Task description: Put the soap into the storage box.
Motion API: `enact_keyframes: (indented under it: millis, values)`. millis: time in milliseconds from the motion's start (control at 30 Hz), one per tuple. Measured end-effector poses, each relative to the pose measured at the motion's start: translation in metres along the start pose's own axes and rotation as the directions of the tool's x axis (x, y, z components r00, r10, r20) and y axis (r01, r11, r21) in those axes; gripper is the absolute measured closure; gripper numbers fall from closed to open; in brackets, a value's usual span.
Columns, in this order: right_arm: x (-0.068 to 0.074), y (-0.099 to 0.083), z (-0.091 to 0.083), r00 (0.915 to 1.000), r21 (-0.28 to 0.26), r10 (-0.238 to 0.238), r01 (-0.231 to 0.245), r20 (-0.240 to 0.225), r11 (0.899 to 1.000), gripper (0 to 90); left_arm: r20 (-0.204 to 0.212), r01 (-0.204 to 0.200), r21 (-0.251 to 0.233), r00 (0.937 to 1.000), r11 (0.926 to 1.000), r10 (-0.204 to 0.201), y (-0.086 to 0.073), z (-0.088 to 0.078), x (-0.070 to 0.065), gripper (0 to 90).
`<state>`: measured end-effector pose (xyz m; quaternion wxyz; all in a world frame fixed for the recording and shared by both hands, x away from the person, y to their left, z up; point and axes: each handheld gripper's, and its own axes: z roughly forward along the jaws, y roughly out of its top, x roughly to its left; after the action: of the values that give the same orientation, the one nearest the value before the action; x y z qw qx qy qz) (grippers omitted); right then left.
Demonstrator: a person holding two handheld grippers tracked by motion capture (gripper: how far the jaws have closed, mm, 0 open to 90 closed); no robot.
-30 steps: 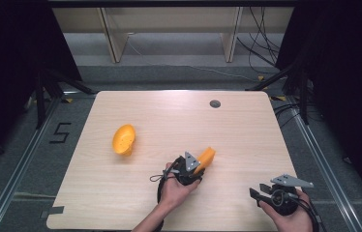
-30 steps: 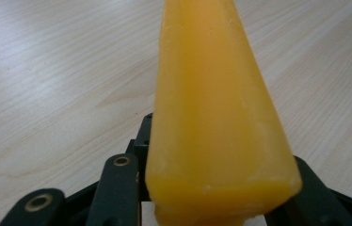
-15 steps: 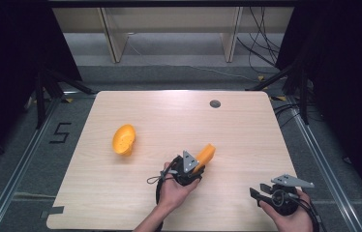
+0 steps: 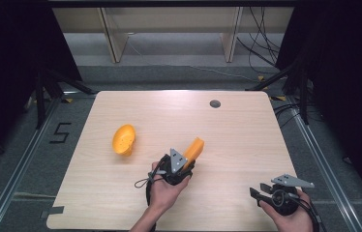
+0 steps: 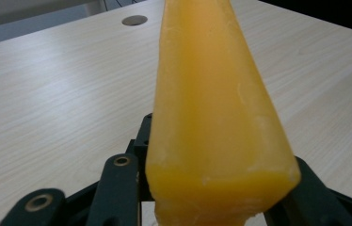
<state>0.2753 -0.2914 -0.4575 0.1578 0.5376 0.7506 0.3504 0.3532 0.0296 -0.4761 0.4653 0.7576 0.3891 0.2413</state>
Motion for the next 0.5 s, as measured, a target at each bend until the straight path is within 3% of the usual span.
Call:
enact_keyframes:
  millis: [200, 500]
  values:
    - [0.0, 0.0, -0.001, 1.0, 0.001, -0.001, 0.001, 0.002, 1.0, 53.3, -0.04, 0.039, -0.03, 0.9984, 0.9988, -0.041, 0.002, -0.011, 0.012, 60.4]
    - [0.0, 0.0, 0.0, 1.0, -0.002, -0.001, 0.001, -0.003, 1.0, 53.3, -0.107, 0.064, -0.072, 0.9917, 0.9954, -0.071, 0.005, -0.029, 0.03, 60.4]
